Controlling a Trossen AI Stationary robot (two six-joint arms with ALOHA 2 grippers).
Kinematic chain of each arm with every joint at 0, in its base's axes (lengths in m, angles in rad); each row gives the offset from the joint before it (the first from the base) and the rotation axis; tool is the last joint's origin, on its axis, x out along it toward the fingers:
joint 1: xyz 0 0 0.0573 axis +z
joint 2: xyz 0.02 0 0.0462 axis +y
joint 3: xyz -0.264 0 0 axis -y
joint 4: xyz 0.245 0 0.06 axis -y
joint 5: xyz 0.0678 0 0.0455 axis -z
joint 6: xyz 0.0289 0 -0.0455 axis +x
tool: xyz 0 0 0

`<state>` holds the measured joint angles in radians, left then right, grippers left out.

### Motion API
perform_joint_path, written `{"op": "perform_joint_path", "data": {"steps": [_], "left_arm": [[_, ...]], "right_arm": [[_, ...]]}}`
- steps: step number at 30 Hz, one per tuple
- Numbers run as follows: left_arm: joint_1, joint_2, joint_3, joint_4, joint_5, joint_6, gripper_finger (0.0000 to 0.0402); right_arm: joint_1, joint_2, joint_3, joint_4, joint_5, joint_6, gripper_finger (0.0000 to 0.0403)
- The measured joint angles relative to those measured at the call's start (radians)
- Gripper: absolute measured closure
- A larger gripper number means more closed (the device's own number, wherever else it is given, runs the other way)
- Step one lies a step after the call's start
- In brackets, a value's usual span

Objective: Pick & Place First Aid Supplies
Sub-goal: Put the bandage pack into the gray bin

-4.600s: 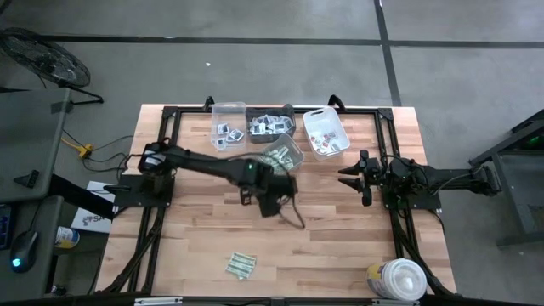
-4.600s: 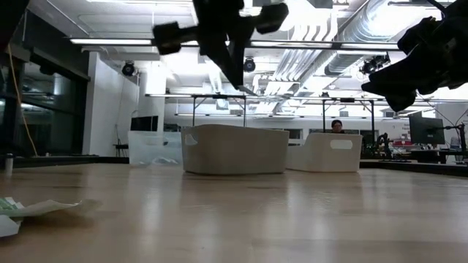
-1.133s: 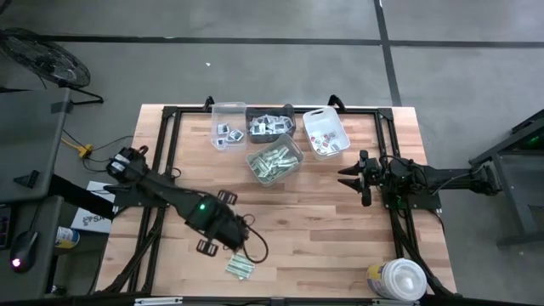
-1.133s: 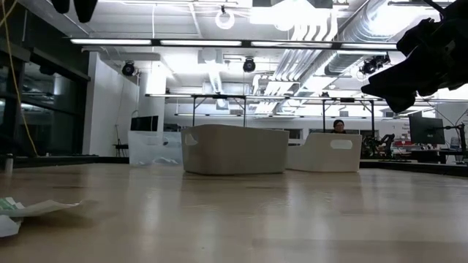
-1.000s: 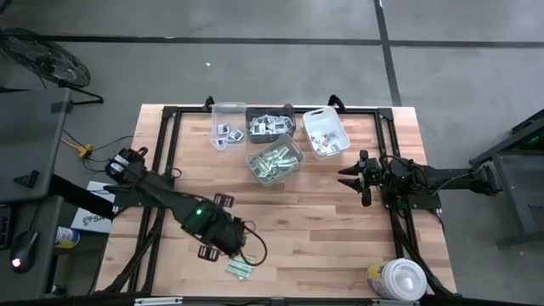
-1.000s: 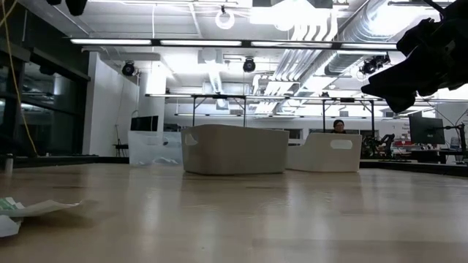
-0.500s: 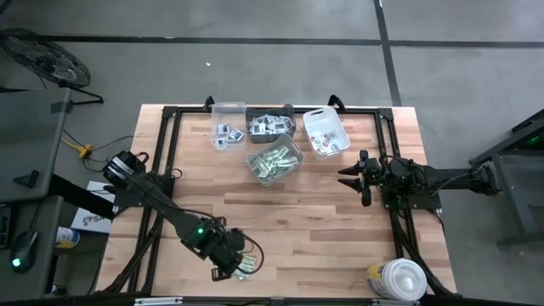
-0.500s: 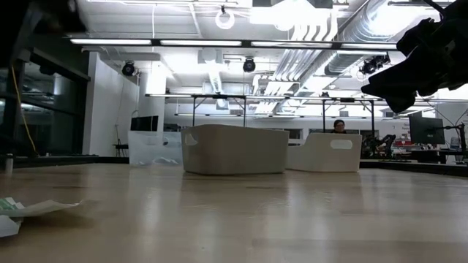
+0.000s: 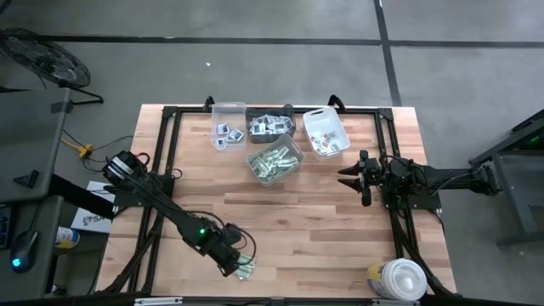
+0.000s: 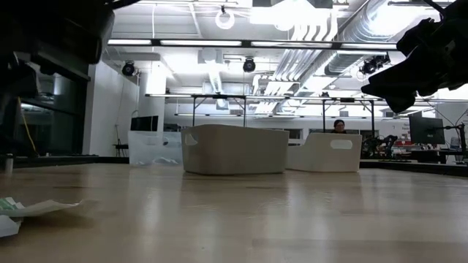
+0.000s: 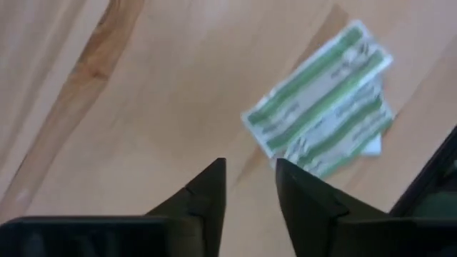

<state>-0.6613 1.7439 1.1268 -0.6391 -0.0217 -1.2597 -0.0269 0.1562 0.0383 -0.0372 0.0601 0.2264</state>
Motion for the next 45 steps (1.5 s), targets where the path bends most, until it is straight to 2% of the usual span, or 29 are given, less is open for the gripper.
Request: {"op": "perform_joint_path", "data": {"steps": [4,9,23,29,37,45], "left_arm": [[0.000,0.000,-0.031,0.061,-0.070,-0.052,0.0237],[0.007,0.000,-0.057,0.050,-0.081,-0.138,0.0204],[0.007,0.008,-0.063,0.131,-0.112,-0.185,0.0216],[0.007,0.066,-0.060,0.204,-0.061,-0.186,0.0216],[0.008,0.120,-0.053,0.141,-0.026,-0.177,0.0216],[0.009,0.179,-0.047,0.112,0.027,-0.079,0.0216]], "right_arm": [[0.000,0.000,0.000,0.000,0.000,0.000,0.0263],[0.000,0.000,0.000,0.000,0.000,0.000,0.0263],[0.000,0.000,0.000,0.000,0.000,0.000,0.0263],[0.000,0.000,0.000,0.000,0.000,0.000,0.0263],[0.000,0.001,0.000,-0.001,0.000,0.000,0.0263],[0.000,0.001,0.000,0.000,0.000,0.000,0.0263]]}}
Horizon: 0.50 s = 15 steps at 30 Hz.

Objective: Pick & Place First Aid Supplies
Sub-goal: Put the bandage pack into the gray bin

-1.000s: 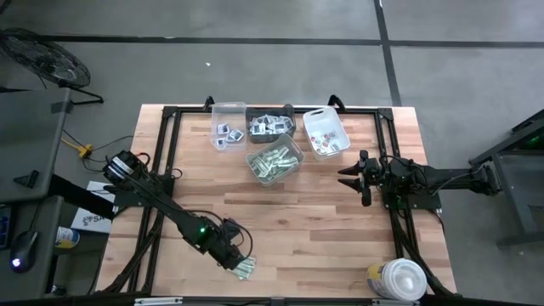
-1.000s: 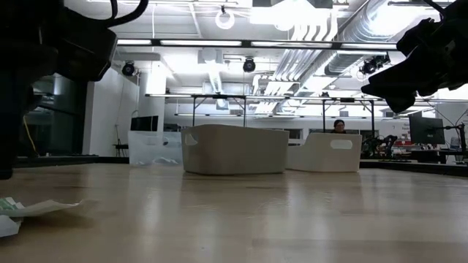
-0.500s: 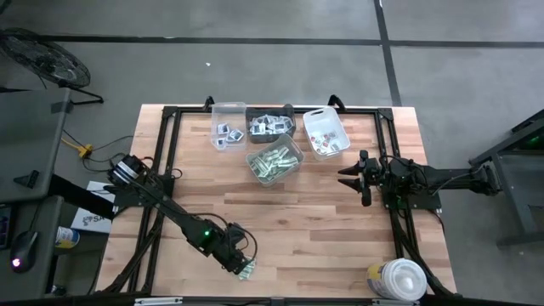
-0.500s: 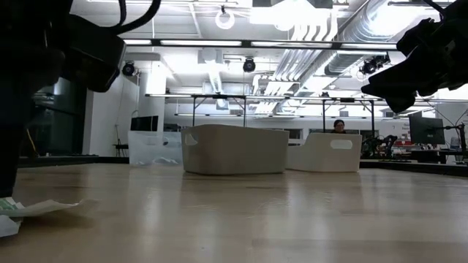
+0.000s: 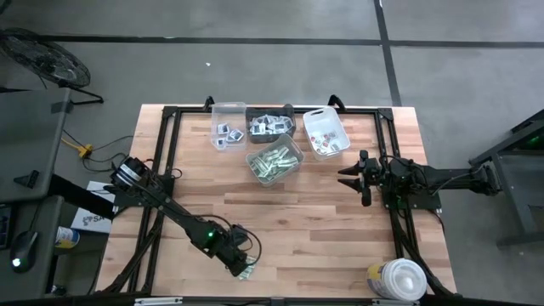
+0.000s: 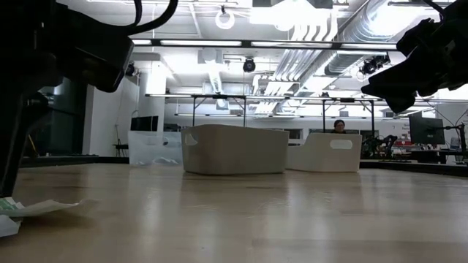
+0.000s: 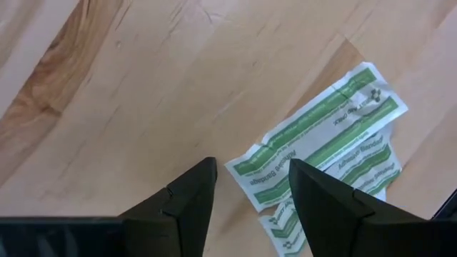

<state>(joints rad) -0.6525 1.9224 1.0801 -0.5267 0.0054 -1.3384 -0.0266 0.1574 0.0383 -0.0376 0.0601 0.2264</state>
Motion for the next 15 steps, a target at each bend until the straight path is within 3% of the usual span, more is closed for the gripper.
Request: {"op": "perform_joint_path", "data": {"steps": [7,15], "left_arm": [[-0.001,0.002,0.000,-0.025,-0.003,0.080,0.0237],[-0.001,0.003,0.000,-0.053,-0.016,0.110,0.0354]], "right_arm": [[0.000,0.000,0.000,0.000,0.000,0.000,0.0263],[0.000,0.000,0.000,0.000,0.000,0.000,0.0263]]}}
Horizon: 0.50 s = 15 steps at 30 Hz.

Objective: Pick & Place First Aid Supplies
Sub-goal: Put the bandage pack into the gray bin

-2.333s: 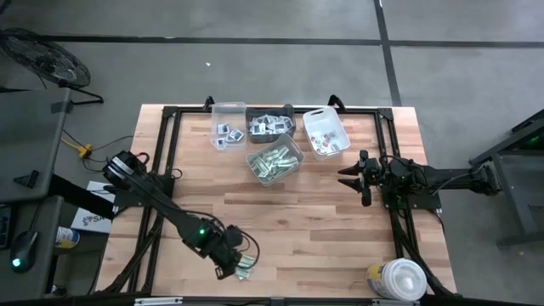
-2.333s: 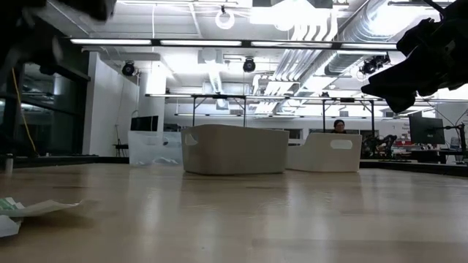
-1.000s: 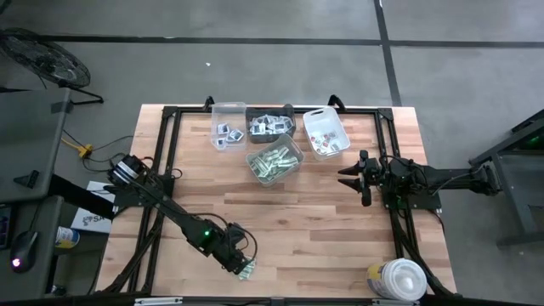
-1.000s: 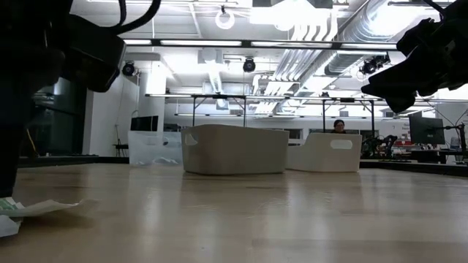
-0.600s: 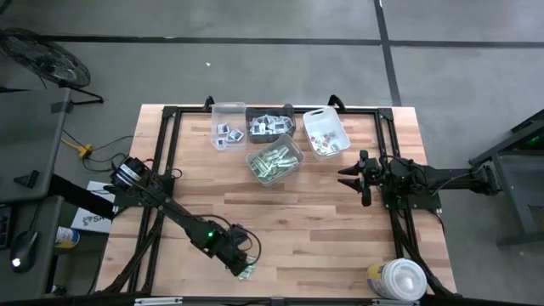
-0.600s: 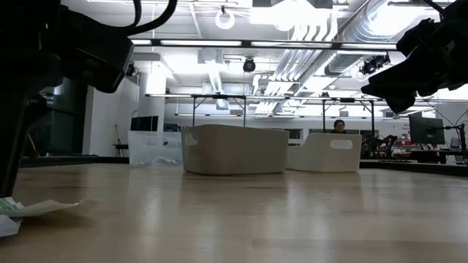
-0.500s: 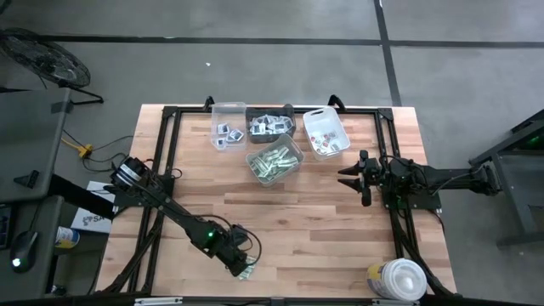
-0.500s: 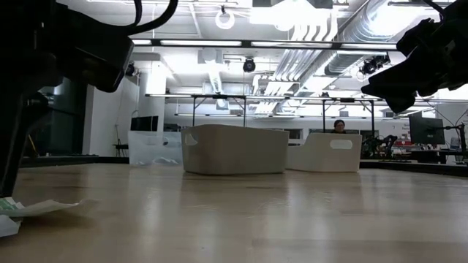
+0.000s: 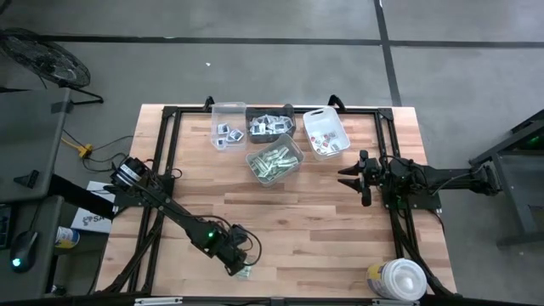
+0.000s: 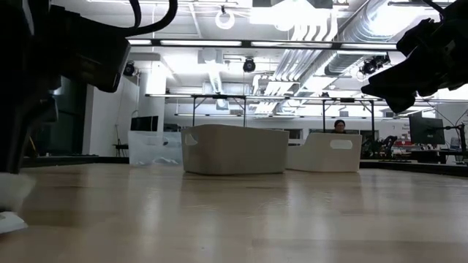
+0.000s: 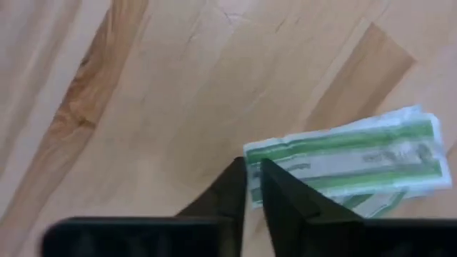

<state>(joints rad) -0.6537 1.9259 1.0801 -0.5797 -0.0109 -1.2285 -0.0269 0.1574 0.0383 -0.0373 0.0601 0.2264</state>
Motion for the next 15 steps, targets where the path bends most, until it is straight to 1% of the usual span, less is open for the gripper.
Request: {"op": "perform_joint_path", "data": {"steps": [2,3,11,15], "left_arm": [[0.000,0.000,0.000,-0.005,-0.001,0.019,0.0384],[0.000,0.000,0.000,-0.006,0.000,0.026,0.0392],[-0.001,0.000,0.000,-0.010,-0.022,0.038,0.0399],[0.017,-0.031,0.020,-0.068,-0.069,0.082,0.0400]], "right_arm": [[0.000,0.000,0.000,0.000,0.000,0.000,0.0263],[0.000,0.000,0.000,0.000,0.000,0.000,0.0263],[0.000,0.000,0.000,0.000,0.000,0.000,0.0263],[0.000,0.000,0.000,0.000,0.000,0.000,0.0263]]}}
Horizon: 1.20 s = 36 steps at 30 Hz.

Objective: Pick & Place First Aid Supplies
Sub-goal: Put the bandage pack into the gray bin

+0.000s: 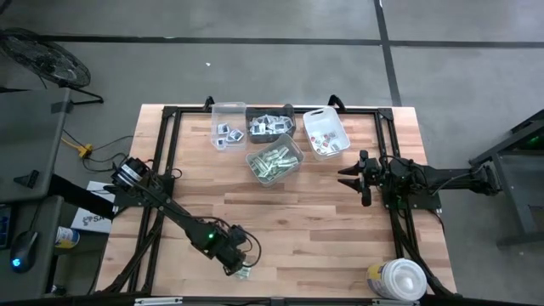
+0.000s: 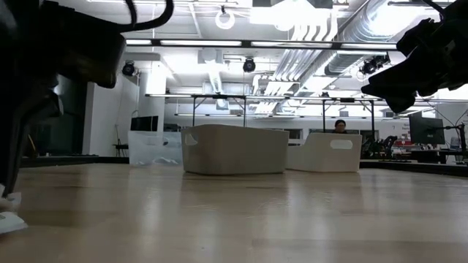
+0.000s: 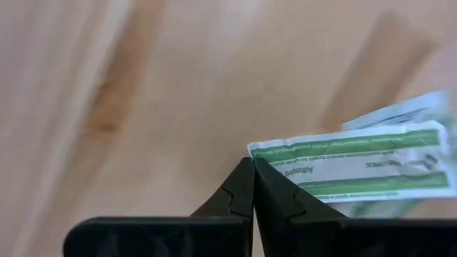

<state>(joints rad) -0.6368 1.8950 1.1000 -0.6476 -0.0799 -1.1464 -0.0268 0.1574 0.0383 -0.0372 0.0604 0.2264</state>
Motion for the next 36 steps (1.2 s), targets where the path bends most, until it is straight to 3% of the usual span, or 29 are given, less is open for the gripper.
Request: {"op": "perform_joint_path", "data": {"steps": [5,10,36], "left_arm": [[0.049,-0.074,0.015,-0.129,-0.080,0.095,0.0401],[0.074,-0.123,0.047,-0.103,-0.081,0.179,0.0401],[0.179,-0.147,0.327,-0.150,-0.187,0.455,0.0401]], "right_arm": [[0.000,0.000,0.000,0.000,0.000,0.000,0.0263],[0.000,0.000,0.000,0.000,0.000,0.000,0.0263],[0.000,0.006,0.000,0.000,0.000,0.000,0.0263]]}}
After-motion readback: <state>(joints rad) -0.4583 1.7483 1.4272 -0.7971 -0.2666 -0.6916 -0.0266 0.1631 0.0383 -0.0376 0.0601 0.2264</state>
